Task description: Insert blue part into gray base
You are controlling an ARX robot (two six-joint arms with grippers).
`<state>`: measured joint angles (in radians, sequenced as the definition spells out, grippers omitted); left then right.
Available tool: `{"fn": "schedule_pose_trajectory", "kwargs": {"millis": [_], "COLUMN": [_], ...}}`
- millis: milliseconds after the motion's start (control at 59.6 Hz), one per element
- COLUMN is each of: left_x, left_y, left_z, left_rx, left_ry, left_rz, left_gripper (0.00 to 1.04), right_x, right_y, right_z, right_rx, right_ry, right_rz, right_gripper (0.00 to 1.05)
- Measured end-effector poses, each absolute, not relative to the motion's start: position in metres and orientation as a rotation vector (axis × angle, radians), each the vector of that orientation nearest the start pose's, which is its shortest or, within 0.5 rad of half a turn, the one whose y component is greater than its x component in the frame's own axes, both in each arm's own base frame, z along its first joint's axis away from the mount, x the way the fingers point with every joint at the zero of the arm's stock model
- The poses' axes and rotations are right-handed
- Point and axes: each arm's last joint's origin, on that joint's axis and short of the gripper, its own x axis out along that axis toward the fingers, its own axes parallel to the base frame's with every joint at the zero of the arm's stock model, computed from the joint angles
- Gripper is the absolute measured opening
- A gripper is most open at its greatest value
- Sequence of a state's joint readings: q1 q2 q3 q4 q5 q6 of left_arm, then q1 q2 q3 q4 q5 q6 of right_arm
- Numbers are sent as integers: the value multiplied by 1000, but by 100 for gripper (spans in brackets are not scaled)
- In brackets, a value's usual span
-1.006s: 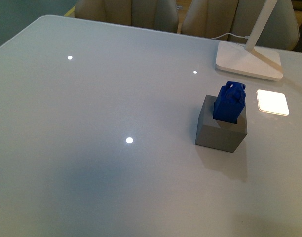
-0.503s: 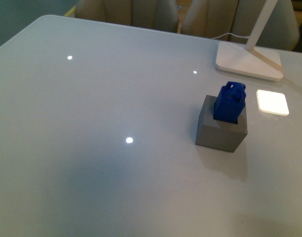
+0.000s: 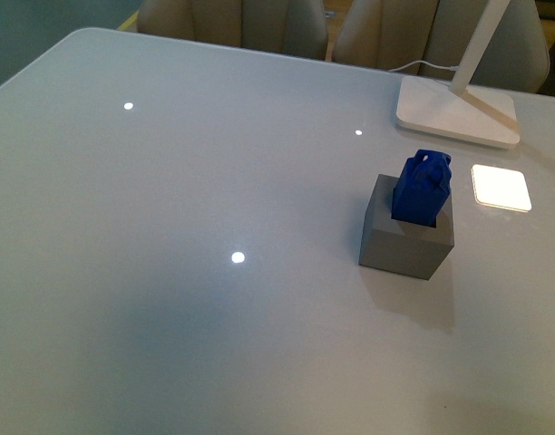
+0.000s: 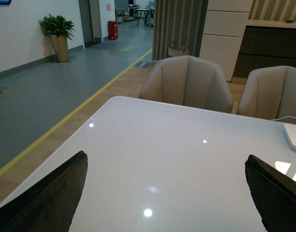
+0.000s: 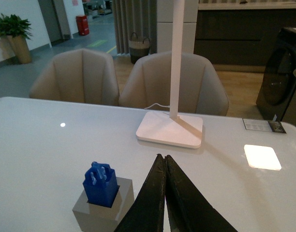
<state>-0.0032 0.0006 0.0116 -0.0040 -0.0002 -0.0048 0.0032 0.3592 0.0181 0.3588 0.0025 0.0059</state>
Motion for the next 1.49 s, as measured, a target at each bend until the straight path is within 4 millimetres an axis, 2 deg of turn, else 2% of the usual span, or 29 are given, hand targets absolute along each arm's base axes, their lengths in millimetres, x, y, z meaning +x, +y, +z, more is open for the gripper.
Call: {"fn": "schedule_pose_trajectory", "kwargs": {"millis": [553,721,939,1140,1208,1358,1426,1493], "left_x": [97,97,97,97,97,97,97,97], "left_y": [0,0,0,0,0,0,0,0], "left_z": [167,167,167,167,167,167,167,167], "left_rx": [-4,-4,-4,-4,-4,-4,-4,-4], "left_ry": [-7,-7,-7,-7,-7,-7,-7,-7], "left_rz": [-3,-3,-3,-3,-3,-3,-3,-3], "left_gripper": [97,97,97,97,97,97,97,97], "right_x": [108,98,97,97,97,97,97,97], "right_y": [0,0,0,0,0,0,0,0], "right_z": [172,169,169,169,169,169,169,169], "right_rx": [6,6,4,4,4,4,5,4], "right_ry": [-18,-10,-12,-14,-14,-14,-14,-14], "right_rz": [1,2,1,1,1,1,1,1], "right_gripper": [2,2,3,38,55,81,96,96]}}
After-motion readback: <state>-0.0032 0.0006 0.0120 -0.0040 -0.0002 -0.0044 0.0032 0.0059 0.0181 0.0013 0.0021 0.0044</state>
